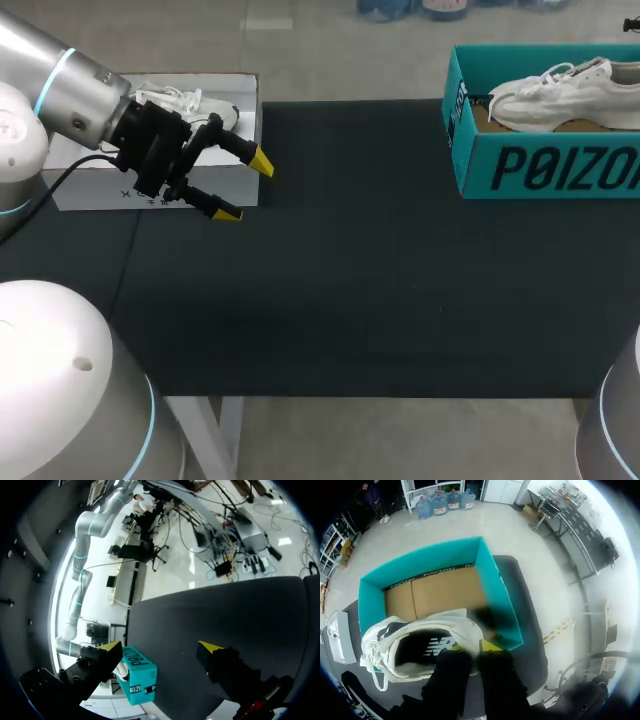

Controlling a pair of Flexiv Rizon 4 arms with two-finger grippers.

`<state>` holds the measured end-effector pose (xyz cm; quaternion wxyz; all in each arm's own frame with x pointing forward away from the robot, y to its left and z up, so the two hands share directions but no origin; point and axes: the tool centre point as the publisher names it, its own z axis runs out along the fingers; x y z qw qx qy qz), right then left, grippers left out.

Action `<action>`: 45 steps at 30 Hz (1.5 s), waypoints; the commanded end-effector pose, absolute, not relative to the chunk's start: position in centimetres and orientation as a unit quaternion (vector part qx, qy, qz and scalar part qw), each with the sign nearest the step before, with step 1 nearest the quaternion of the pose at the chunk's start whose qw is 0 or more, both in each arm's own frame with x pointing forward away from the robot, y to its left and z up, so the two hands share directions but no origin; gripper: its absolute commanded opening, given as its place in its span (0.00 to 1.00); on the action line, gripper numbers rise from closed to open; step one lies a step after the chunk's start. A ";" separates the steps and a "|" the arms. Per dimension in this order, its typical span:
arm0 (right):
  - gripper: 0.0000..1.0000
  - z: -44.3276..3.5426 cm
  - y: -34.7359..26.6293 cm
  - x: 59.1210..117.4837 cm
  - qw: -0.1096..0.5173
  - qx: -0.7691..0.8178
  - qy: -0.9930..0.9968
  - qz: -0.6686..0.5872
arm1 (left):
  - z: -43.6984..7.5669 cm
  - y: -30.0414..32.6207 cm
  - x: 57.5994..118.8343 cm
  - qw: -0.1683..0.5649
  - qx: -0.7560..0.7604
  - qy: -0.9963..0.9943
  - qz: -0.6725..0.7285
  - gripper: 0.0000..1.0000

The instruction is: Take the shoe out of the shoebox, open the shoe tongue, remove and reinsert the insole, then place the shoe into the shoebox

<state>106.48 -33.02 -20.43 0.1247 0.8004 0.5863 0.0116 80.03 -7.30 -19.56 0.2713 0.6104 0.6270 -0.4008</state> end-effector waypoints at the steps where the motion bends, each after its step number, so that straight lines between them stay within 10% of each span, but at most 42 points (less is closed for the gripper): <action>1: 0.00 -20.7 -33.3 106.6 0.121 0.803 0.584 0.015 | -19.5 -7.3 80.0 0.271 0.611 0.628 -0.400 1.00; 45: 0.00 -33.6 -32.3 106.0 0.084 0.803 0.589 -0.025 | -19.5 -7.3 80.0 0.271 0.611 0.628 -0.400 1.00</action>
